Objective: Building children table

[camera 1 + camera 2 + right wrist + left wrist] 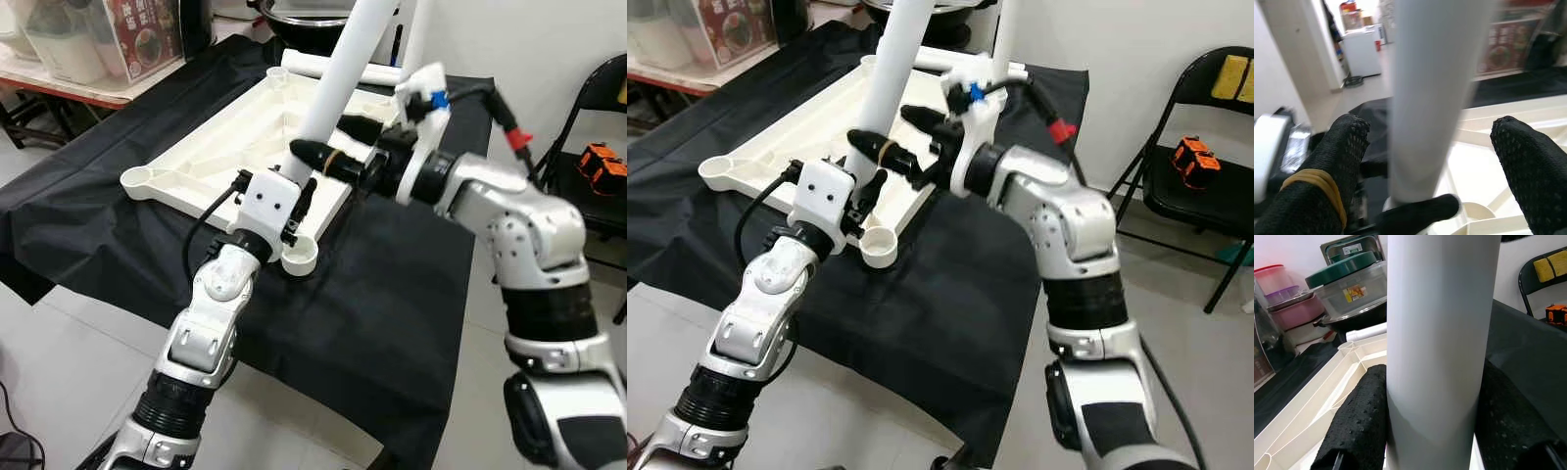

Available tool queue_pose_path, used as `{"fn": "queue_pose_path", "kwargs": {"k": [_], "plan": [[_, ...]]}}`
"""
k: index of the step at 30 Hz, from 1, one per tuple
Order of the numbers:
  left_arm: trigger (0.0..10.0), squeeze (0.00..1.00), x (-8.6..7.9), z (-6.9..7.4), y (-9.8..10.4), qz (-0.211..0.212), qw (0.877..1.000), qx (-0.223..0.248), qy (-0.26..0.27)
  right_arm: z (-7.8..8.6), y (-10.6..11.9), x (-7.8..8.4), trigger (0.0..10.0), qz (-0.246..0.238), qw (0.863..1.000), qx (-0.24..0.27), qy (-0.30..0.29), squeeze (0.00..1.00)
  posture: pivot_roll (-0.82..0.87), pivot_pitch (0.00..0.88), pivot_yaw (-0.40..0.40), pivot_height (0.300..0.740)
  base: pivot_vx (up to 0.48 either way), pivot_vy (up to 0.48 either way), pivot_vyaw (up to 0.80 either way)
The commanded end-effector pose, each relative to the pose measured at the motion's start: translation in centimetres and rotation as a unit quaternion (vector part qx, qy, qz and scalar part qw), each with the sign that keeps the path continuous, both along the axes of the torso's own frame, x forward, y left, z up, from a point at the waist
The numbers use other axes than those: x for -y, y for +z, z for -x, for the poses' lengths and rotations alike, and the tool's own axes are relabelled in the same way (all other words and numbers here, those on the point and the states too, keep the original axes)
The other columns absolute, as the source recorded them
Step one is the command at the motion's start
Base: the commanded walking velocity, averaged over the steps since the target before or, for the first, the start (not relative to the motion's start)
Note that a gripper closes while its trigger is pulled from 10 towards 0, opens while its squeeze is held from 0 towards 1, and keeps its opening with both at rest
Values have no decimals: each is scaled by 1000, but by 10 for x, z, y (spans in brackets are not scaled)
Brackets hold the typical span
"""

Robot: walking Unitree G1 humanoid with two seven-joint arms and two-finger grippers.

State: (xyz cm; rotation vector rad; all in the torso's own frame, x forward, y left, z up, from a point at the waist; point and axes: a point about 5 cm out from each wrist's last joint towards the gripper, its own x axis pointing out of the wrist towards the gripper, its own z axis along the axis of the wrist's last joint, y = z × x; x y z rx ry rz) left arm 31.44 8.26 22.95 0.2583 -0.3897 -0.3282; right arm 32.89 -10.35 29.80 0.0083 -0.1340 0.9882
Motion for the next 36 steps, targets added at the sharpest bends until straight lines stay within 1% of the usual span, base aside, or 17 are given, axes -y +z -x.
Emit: {"fn": "queue_pose_path", "kwargs": {"k": [1, 2, 6, 9, 12, 13, 15, 16, 24, 30, 31, 32, 33, 36], "plan": [[0, 0, 2, 3, 7, 3, 1000, 13, -9, 3, -7, -6, 10000, 9, 1000, 4, 14, 0, -30, 104, -24, 740, 0, 0, 0], [0, 0, 5, 5, 8, 5, 1000, 15, -16, 2, -15, -8, 10000, 2, 1000, 8, 15, 0, -29, 104, -22, 740, 0, 0, 0], [0, 0, 8, 8, 9, 7, 999, 15, -33, 2, -18, -11, 10000, -17, 1000, 9, 23, 0, -25, 103, -19, 740, 0, 0, 0], [0, 0, 9, 10, 8, 1, 999, 15, -40, 2, -20, -15, 10000, -15, 999, 17, 30, 0, -24, 104, -20, 740, 0, 0, 0], [0, 0, 9, 11, 8, -1, 999, 14, -40, 0, -18, -17, 10000, -14, 999, 22, 25, 0, -22, 102, -22, 740, 0, 0, 0], [0, 0, 9, 11, 7, 0, 999, 14, -39, 0, -16, -18, 8980, -15, 999, 27, 23, 0, -20, 102, -23, 740, 0, 0, 0], [0, 0, 9, 11, 7, -1, 999, 14, -39, 0, -16, -18, 8980, -14, 999, 30, 24, 0, -20, 102, -23, 740, 0, 0, 0], [0, 0, 9, 11, 7, -3, 999, 15, -39, 0, -16, -17, 0, -3, 999, 37, 24, 0, -23, 101, -24, 740, 0, 0, 0], [0, 0, 10, 11, 9, -3, 999, 17, -41, 0, -13, -15, 0, -3, 999, 45, 21, 0, -27, 99, -24, 740, 0, 0, 0], [0, 0, 10, 12, 9, -2, 999, 18, -43, 0, -13, -17, 0, -5, 999, 50, 17, 0, -25, 100, -25, 740, 0, 0, 0], [1961, 0, 10, 13, 9, 3, 999, 15, -45, -1, -13, -17, 0, -7, 999, 50, 11, 0, -25, 101, -25, 740, 0, 0, 0], [1961, 0, 10, 13, 9, 3, 999, 15, -45, -1, -13, -17, 0, -7, 999, 50, 11, 0, -25, 101, -25, 740, 0, 0, 0], [10000, 1000, 10, 14, 9, 8, 999, 10, -51, -2, -12, -17, 0, -11, 999, 50, 4, 0, -24, 103, -25, 740, 0, 0, 0], [10000, 1000, 8, 14, 9, 17, 999, 5, -47, -4, -11, -17, 0, -20, 999, 49, -6, 0, -25, 105, -26, 740, 0, 0, 0]]}}
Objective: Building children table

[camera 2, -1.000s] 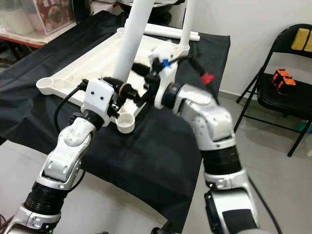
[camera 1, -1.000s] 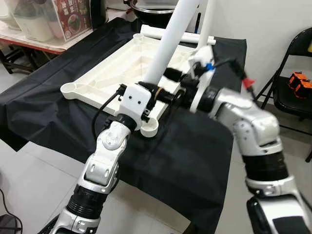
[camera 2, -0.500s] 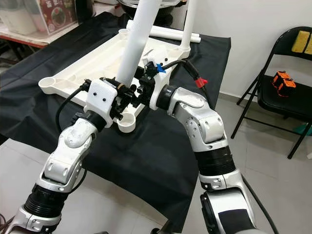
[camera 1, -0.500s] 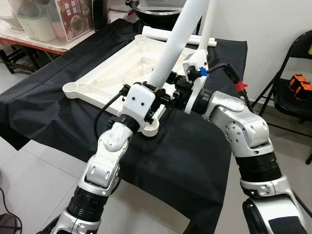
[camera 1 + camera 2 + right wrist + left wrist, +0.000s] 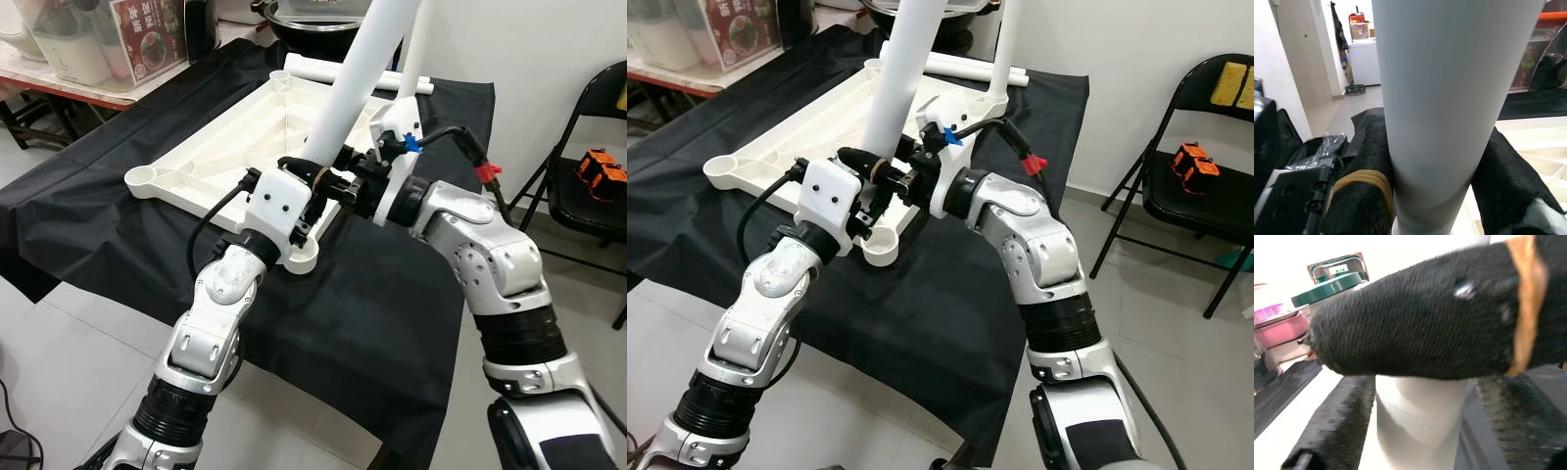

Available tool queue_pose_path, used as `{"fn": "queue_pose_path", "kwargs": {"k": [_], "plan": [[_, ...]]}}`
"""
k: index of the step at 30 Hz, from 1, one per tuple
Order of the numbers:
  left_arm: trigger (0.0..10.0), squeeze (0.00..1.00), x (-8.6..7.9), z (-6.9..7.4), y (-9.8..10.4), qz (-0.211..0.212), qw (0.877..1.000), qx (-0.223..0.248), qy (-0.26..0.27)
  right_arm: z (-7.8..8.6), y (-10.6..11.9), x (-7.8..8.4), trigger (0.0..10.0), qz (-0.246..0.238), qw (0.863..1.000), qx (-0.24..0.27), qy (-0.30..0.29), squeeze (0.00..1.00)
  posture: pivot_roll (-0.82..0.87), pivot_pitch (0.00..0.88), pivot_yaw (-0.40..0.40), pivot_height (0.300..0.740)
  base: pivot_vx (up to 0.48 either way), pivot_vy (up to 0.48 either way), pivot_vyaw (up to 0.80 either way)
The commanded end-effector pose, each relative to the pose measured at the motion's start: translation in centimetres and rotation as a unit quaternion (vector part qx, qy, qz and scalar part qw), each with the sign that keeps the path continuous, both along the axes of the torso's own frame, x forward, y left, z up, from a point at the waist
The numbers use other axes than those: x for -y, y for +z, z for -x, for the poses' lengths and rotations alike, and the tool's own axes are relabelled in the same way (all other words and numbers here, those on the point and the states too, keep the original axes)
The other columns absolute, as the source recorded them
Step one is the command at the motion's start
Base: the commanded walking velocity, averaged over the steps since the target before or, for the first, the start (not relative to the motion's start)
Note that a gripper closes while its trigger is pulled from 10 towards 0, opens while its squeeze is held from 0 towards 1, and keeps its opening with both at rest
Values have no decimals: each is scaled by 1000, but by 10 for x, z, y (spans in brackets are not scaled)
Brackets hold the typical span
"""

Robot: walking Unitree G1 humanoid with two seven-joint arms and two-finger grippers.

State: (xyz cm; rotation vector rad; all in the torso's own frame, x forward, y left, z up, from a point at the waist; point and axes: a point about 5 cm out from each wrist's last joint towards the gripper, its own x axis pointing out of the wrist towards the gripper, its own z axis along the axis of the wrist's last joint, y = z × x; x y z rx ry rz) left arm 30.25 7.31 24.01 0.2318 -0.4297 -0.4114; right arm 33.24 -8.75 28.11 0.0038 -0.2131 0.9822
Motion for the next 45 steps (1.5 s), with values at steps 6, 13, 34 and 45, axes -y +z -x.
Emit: {"fn": "queue_pose_path", "kwargs": {"k": [6, 13, 34, 45], "plan": [[10000, 1000, -14, -1, -2, -14, 1000, -5, 18, -8, 5, 4, 0, -13, 999, 3, -43, 0, -23, 116, -29, 740, 0, 0, 0], [10000, 1000, -48, -2, -9, -50, 997, -20, 55, -26, 1, 19, 0, -28, 991, -40, -122, 0, -20, 124, -31, 740, 0, 0, 0], [10000, 0, -118, 0, -44, -63, 975, -107, 186, -36, -8, 12, 0, -2, 989, -131, -74, 0, -19, 149, -37, 740, 0, 0, 0], [10000, 0, -110, 50, -38, -50, 988, -110, -93, -36, -17, 0, 0, 51, 986, -152, -49, 0, -10, 161, -41, 740, 0, 0, 0]]}}
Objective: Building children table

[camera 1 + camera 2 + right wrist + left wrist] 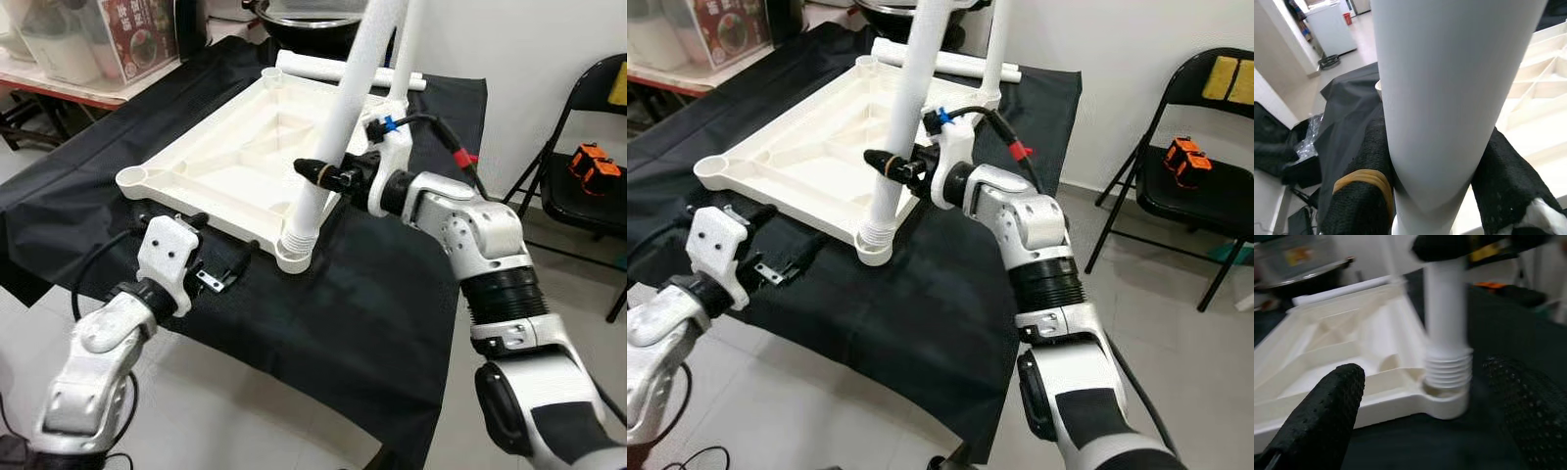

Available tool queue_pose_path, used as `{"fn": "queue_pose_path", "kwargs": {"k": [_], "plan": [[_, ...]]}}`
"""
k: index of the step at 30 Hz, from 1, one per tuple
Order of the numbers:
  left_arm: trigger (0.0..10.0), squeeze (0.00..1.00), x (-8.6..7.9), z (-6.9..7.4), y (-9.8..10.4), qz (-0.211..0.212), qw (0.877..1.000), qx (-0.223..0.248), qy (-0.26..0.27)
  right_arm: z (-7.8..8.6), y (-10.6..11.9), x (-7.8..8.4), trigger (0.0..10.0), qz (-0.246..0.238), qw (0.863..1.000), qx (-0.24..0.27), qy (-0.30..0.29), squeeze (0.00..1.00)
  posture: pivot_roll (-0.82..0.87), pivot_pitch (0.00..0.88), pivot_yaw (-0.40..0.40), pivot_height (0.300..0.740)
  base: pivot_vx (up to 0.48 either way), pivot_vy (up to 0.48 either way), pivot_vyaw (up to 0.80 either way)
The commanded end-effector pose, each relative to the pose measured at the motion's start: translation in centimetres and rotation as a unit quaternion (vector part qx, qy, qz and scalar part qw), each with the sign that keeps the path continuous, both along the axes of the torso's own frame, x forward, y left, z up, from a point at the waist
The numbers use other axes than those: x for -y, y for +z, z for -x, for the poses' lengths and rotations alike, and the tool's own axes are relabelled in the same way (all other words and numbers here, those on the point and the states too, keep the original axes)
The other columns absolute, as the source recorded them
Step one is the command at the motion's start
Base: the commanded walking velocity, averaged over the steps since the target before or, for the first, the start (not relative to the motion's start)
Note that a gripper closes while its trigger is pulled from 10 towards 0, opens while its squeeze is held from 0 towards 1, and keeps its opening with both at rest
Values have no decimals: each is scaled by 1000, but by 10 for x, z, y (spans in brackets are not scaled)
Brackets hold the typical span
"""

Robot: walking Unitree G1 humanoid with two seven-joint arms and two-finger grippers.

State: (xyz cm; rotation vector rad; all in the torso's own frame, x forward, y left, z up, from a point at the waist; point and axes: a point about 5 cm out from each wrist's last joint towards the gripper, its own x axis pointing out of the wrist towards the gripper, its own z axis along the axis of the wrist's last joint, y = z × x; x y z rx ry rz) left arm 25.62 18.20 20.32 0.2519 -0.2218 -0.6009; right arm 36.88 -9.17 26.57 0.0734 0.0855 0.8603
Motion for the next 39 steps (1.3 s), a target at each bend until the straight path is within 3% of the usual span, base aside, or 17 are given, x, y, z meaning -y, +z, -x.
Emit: {"fn": "queue_pose_path", "kwargs": {"k": [1, 13, 39], "plan": [[10000, 0, -2, 4, -2, 0, 1000, -11, -18, 1, -3, -5, 0, 20, 1000, -13, 14, 0, -10, 161, -41, 740, 0, 0, 0], [10000, 0, 21, 6, -4, 18, 999, -5, -42, 1, -15, -19, 0, 108, 993, -5, 54, 0, -15, 155, -58, 740, 0, 0, 0], [10000, 0, 36, 9, -6, 30, 998, -7, -52, -9, -6, -15, 0, 137, 989, 7, 54, 0, -15, 173, -67, 740, 0, 0, 0]]}}
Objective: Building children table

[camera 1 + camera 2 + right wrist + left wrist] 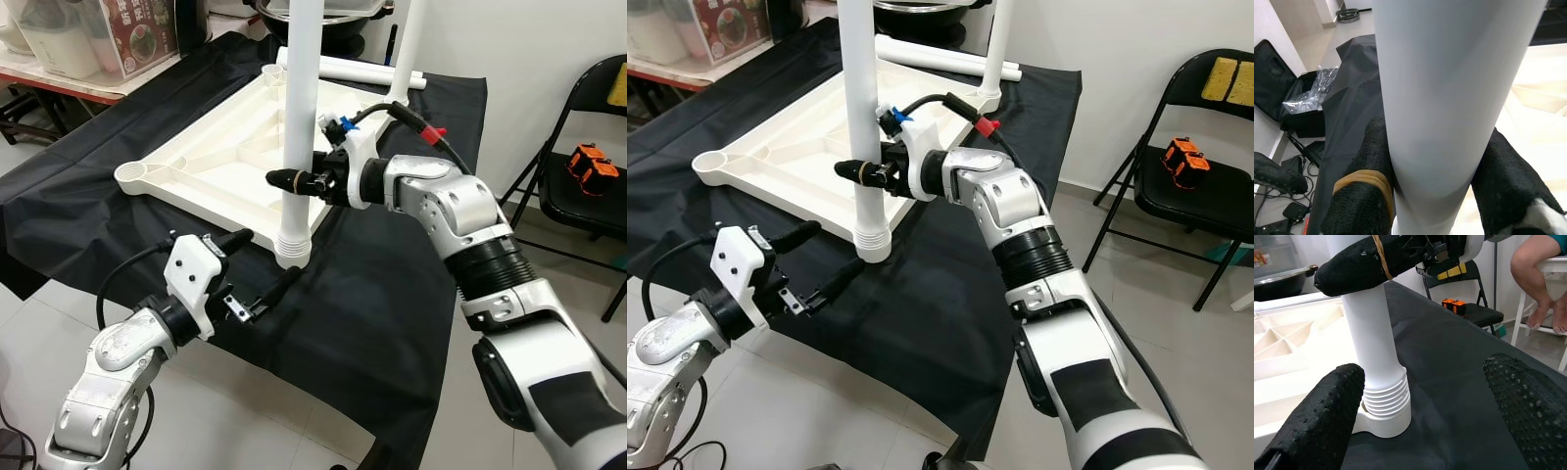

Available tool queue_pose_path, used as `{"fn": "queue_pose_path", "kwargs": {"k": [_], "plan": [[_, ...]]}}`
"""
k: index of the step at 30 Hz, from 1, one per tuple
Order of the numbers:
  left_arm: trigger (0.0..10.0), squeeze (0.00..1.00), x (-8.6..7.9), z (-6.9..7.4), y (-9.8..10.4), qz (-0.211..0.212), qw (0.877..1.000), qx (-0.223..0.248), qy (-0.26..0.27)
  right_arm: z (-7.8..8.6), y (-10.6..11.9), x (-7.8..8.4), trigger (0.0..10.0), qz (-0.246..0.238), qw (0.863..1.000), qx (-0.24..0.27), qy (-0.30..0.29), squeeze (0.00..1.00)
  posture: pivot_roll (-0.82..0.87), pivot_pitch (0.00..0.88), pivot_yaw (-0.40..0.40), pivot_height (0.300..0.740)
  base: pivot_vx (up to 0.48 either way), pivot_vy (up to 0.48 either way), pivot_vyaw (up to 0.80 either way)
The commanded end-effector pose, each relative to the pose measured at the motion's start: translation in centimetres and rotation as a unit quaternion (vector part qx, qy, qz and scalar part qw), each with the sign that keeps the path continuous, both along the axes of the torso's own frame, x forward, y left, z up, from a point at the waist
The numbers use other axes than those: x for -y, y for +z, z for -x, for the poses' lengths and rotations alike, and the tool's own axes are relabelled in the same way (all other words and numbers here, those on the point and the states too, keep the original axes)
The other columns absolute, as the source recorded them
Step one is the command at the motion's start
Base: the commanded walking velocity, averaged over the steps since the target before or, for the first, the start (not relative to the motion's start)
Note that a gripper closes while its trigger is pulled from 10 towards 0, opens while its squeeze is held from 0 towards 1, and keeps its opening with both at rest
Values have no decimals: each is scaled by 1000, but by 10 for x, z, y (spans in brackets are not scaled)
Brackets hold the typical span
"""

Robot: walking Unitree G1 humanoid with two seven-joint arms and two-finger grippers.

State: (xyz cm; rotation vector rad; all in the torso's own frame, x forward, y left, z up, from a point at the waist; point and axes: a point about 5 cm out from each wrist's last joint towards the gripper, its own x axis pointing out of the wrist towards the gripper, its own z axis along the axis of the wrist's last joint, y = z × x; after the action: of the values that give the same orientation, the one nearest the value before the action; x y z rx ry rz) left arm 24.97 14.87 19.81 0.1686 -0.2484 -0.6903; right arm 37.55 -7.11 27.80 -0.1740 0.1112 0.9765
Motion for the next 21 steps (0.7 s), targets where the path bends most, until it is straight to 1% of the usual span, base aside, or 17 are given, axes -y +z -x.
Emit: {"fn": "queue_pose_path", "kwargs": {"k": [1, 7, 13, 16, 19, 21], "plan": [[10000, 0, 3, 2, 0, -7, 1000, -1, -4, -2, -20, 5, 0, 30, 999, -30, -16, 0, -14, 172, -67, 740, 0, 0, 0], [10000, 0, 4, 4, 2, -7, 1000, 2, -4, -5, -26, 6, 0, 51, 998, -17, -29, 0, -9, 178, -70, 740, 0, 0, 0], [10000, 0, 6, 5, 3, -8, 1000, 2, -7, -6, -27, 5, 0, 57, 998, -17, -26, 0, -10, 183, -73, 740, 0, 0, 0], [10000, 0, 7, 5, 4, -8, 1000, 3, -9, -1, -34, -2, 0, 82, 996, -16, -1, 0, -11, 188, -72, 740, 0, 0, 0], [10000, 0, 9, 5, 5, -8, 1000, 3, -10, 8, -44, -12, 0, 115, 992, -13, 44, 0, -13, 189, -73, 740, 0, 0, 0], [10000, 0, 10, 5, 5, -9, 1000, 3, -12, 14, -50, -17, 0, 128, 989, -12, 71, 0, -17, 189, -73, 740, 0, 0, 0]]}}
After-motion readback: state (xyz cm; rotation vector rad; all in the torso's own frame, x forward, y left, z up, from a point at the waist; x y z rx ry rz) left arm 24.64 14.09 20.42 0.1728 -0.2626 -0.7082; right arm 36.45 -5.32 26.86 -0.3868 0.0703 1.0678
